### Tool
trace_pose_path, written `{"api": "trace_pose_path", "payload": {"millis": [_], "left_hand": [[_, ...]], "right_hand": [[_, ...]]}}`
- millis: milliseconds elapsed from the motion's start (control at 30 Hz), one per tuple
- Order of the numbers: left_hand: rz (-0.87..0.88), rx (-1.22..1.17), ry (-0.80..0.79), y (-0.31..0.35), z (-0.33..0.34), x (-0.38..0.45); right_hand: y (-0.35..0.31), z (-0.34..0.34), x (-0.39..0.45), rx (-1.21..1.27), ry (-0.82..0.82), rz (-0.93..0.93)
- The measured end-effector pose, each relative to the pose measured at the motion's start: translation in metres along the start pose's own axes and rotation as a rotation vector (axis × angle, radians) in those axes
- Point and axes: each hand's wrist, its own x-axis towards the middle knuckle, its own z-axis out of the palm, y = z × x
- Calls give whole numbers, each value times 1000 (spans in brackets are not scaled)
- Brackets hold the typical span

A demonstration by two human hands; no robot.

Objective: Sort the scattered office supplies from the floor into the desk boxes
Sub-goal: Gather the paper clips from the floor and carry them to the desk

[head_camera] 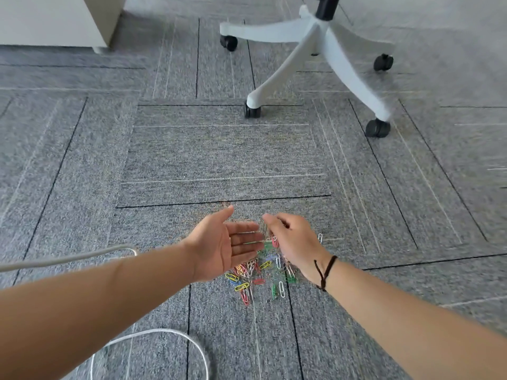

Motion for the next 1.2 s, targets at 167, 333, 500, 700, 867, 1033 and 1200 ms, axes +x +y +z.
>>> {"api": "trace_pose_path", "payload": {"millis": [167,333,500,700,867,1033,1200], "left_hand": [[5,-69,16,-2,4,-1],[-41,-208,-129,2,21,-13],[-46,-350,-183,4,21,-10],[21,-349,-66,12,16,-17],[-38,-379,-73,18,14,-19],[-44,-390,-67,11,4,-16],[-43,-348,-45,8,-1,-14]], "right_hand": [[-32,4,2,185,72,38],[-66,28,-6,49,71,-279],[-63,35,-4,-130,168,-521],[-61,16,-6,-88,132,-598],[-49,9,-9,-121,112,-652],[-39,2,-18,218,153,-284],[0,-18,-14,97,289,-53]]}}
